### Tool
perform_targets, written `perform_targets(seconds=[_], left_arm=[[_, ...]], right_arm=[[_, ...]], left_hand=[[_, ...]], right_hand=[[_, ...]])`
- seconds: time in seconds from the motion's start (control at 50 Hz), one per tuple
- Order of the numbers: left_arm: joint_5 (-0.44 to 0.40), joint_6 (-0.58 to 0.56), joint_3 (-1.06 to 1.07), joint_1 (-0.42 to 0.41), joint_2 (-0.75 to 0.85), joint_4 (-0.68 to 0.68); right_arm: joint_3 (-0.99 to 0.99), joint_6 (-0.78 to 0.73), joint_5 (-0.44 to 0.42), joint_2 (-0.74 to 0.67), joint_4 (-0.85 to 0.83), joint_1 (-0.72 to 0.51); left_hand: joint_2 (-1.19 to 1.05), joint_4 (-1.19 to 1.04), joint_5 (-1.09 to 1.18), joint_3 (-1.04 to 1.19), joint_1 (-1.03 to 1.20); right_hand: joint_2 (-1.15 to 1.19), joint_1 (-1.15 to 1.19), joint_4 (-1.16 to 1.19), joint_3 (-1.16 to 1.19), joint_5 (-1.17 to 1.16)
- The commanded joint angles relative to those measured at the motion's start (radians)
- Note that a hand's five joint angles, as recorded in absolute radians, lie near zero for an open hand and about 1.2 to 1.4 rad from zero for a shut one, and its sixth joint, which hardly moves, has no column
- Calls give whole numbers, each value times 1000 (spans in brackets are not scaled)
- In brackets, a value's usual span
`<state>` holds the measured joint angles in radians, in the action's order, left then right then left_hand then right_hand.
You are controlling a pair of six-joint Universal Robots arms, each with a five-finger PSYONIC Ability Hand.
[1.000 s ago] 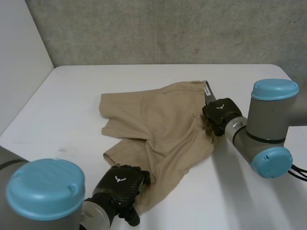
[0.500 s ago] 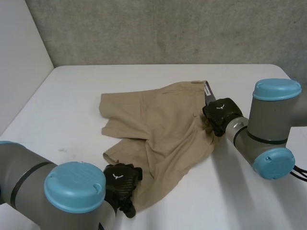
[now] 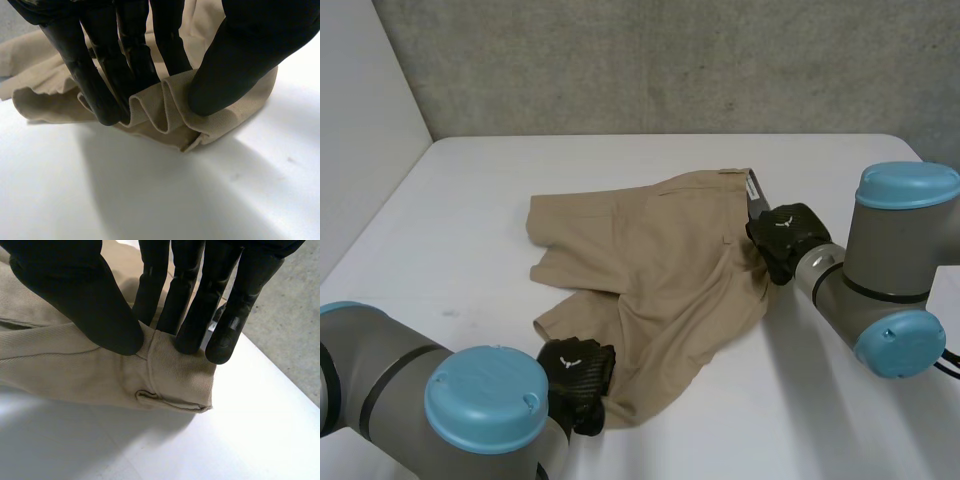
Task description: Fold the shorts.
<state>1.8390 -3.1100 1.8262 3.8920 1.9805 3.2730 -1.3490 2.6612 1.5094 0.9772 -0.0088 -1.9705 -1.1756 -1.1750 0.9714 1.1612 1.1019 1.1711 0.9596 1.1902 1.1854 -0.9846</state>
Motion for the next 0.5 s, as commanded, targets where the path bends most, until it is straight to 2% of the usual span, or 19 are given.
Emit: perform_targets(seconds=[0.02,0.12,0.14,0.24,0.38,0.5], left_arm=[[3,-38,-10,-8,-31,0],[3,-82,-35,41,-138,-1],[-1,-99,-39,102,-185,-1],[-40,-182,-61,243,-314,-9],[-136,-210,-96,305,-484,-53],[-147,-202,-133,354,-618,-107]], right_arm=[[-29,5,3,58,4,4],[-76,-4,3,123,16,1],[-93,-7,-1,147,33,1],[-125,-9,-18,242,110,6],[-145,-26,-40,420,220,30],[-141,-34,-69,560,273,71]], left_hand=[[-221,-221,250,235,294],[-221,-221,250,235,294],[-221,-221,250,235,294],[-221,-221,250,235,294],[-221,-221,250,235,294],[-221,-221,250,235,294]], right_hand=[[225,437,206,211,-237],[225,437,206,211,-237],[225,437,206,211,-237],[225,437,206,211,-237],[225,437,206,211,-237],[225,437,206,211,-237]])
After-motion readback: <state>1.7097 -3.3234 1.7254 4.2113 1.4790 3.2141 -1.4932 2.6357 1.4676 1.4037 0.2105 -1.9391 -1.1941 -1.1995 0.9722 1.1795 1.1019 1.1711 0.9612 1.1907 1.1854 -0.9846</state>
